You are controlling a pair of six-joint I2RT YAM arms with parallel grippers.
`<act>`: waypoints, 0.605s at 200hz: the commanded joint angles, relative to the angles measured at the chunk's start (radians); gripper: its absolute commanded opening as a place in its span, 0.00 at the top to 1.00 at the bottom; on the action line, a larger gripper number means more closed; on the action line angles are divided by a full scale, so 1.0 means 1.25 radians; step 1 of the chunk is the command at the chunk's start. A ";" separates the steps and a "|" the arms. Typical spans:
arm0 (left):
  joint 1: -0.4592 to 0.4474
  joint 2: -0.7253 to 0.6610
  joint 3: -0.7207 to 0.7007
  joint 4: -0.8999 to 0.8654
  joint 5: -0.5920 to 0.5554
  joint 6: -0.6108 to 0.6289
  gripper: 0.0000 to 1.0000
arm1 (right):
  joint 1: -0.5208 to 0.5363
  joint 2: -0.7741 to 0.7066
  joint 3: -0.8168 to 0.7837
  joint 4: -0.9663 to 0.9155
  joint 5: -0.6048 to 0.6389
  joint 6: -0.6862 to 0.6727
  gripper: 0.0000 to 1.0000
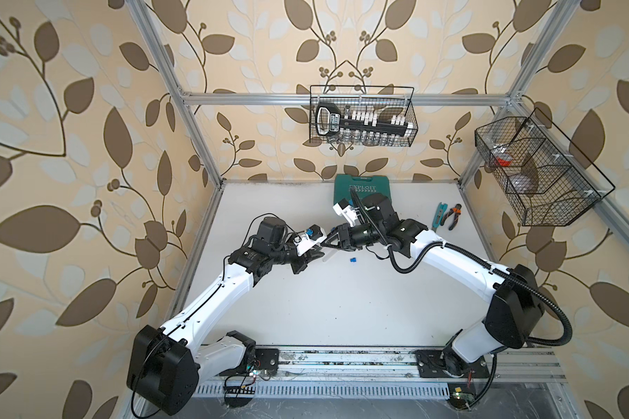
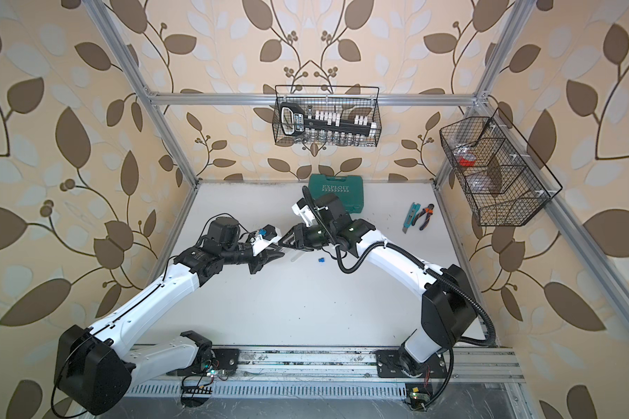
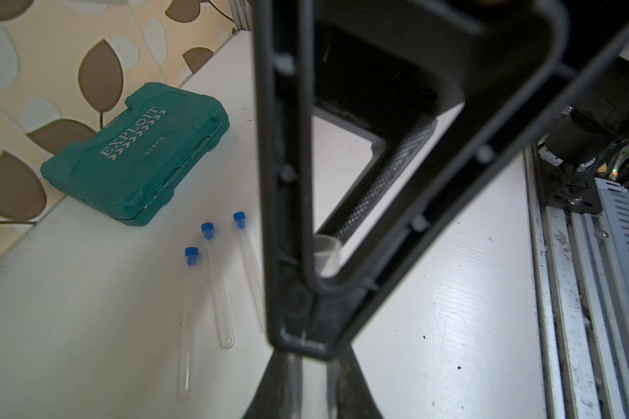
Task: Insert stoppers into test tubes
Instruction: Adjust the test tube.
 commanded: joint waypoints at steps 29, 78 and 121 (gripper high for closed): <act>-0.013 0.007 0.046 -0.014 -0.009 0.038 0.98 | 0.011 0.026 0.038 -0.022 -0.006 0.003 0.72; -0.019 0.012 0.050 -0.019 -0.026 0.044 0.98 | 0.018 0.041 0.048 -0.033 -0.007 -0.002 0.77; -0.024 0.018 0.056 -0.033 -0.040 0.049 0.97 | 0.020 0.047 0.050 -0.035 -0.008 -0.002 0.88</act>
